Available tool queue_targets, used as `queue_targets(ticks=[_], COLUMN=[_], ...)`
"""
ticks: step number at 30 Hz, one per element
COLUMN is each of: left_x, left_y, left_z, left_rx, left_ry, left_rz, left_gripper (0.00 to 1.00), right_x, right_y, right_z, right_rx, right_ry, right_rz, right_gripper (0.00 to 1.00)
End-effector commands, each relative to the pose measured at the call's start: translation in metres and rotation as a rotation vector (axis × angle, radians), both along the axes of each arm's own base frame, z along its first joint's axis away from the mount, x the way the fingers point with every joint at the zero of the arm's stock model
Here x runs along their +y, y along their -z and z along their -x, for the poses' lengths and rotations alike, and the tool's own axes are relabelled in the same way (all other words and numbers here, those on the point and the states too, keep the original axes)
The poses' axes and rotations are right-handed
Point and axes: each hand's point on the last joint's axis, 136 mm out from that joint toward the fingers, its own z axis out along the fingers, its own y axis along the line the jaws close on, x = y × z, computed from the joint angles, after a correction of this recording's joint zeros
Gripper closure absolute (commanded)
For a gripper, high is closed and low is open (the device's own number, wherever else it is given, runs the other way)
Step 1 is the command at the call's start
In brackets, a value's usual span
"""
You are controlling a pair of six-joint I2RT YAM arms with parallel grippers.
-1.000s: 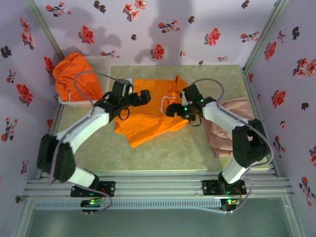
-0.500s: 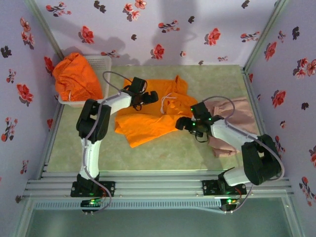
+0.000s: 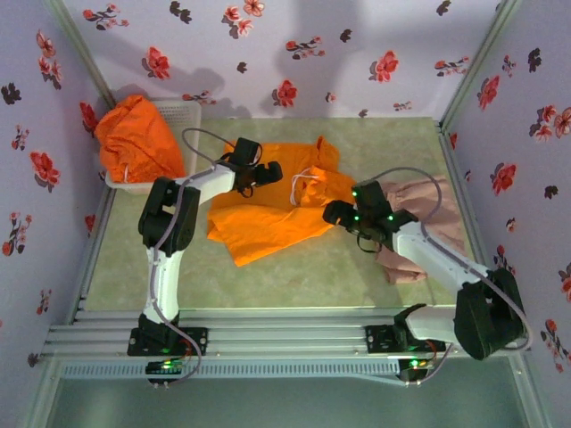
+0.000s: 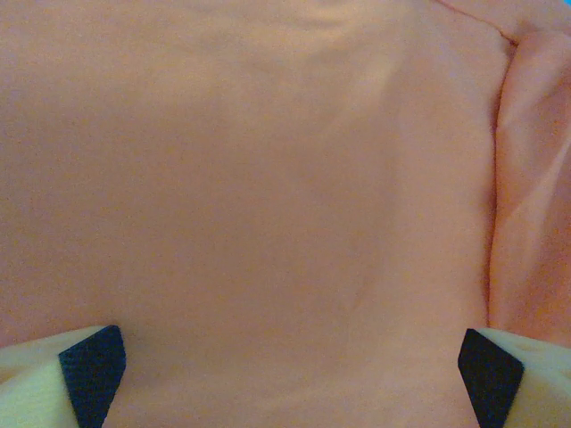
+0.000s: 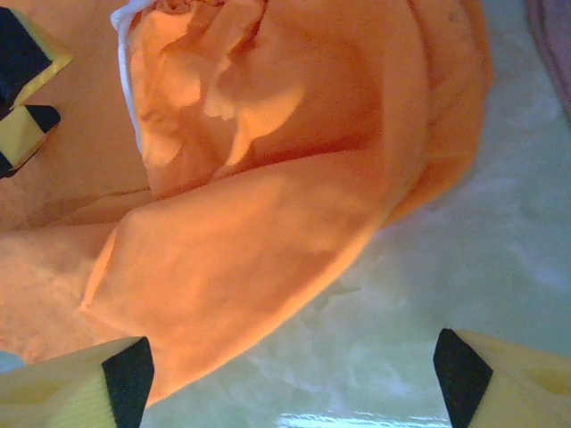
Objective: Fold and stack the shorts
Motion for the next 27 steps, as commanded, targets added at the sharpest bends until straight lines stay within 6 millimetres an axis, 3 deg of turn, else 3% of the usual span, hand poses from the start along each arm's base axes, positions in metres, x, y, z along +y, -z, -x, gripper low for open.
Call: queue_targets(ticks=[1,7,14,17,21,25,27], left_x=[0.013,0.023,0.030,0.034,0.037,0.039,0.038], left_y=[0.020,0.030,0.040,0.044,0.046,0.046,0.046], left_z=[0.005,0.005,0.003,0.002,0.001,0.001,0.001], left_rx=[0.037,0.062,0.093,0.104,0.110,0.113,0.110], left_ry=[-0.022,-0.033,-0.039,-0.045,-0.048,-0.048,-0.046], left_rz=[-0.034,-0.048,-0.067,-0.073,-0.076,-0.078,-0.076], left_gripper=[0.01,0.01,0.01,0.01,0.01,0.01,0.01], right_x=[0.023,0.071,0.116,0.132,0.152,0.158,0.158], right_y=[-0.006,-0.025,0.021,0.039,0.054,0.060,0.061], right_z=[0.002,0.021,0.030,0.033,0.039,0.033,0.026], right_rx=[-0.024,-0.212,-0.234,-0.254,-0.288,-0.340,-0.365], right_ry=[-0.075,-0.517,-0.922,-1.020,-1.079,-1.053,-1.022], right_rz=[0.065,0.525,0.974,1.110,1.140,1.223,1.264], right_gripper=[0.16,0.18,0.22,0.22,0.22,0.22,0.26])
